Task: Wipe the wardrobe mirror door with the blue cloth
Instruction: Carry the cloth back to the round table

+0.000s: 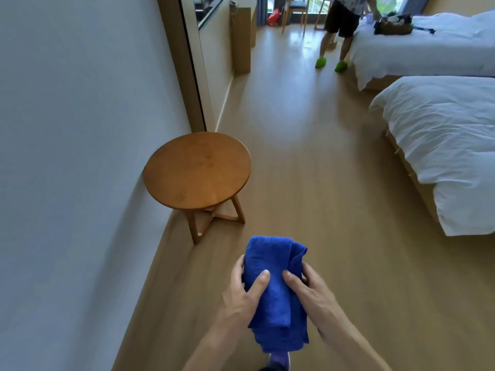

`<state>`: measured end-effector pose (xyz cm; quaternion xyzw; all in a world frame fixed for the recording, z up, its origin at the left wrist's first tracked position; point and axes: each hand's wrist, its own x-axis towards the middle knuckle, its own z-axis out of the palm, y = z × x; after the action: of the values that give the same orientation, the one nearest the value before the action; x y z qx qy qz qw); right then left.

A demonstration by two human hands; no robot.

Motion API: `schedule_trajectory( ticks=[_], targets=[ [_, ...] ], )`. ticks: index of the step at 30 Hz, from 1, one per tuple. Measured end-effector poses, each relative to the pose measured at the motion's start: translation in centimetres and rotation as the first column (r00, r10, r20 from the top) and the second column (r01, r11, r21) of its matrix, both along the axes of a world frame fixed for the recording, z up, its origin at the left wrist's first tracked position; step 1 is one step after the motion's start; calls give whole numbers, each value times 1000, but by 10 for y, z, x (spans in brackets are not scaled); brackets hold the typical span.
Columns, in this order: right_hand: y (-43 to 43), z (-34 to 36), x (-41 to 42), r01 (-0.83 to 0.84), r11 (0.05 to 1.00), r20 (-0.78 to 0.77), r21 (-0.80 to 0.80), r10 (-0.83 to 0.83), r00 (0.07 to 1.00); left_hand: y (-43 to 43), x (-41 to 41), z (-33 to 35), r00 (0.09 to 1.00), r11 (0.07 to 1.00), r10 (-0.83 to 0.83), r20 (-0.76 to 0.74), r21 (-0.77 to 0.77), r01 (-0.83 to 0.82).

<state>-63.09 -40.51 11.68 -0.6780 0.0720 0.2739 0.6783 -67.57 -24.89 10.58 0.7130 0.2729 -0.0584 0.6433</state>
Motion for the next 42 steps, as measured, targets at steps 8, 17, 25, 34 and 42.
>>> schedule_trajectory(
  ticks=[8, 17, 25, 34, 42],
  targets=[
    [-13, 4, 104, -22, 1000, -6, -8, 22, 1000, -12, 101, 2, 1000, 1000, 11, 0, -23, -11],
    [48, -8, 231, -72, 996, -5, -45, 72, 997, 46, 219, -15, 995, 992, 92, 21, -88, -90],
    [119, -8, 331, -111, 993, -17, -40, 110, 994, 117, 317, -6, 996, 996, 85, 18, -33, -84],
    [184, -13, 432, -337, 941, -10, -31, 337, 941, 161, 385, -4, 944, 944, 331, 3, -12, -331],
    [191, -20, 556, -587, 801, -43, -118, 587, 809, 137, 471, -5, 833, 832, 551, -45, -51, -553]
  ],
)
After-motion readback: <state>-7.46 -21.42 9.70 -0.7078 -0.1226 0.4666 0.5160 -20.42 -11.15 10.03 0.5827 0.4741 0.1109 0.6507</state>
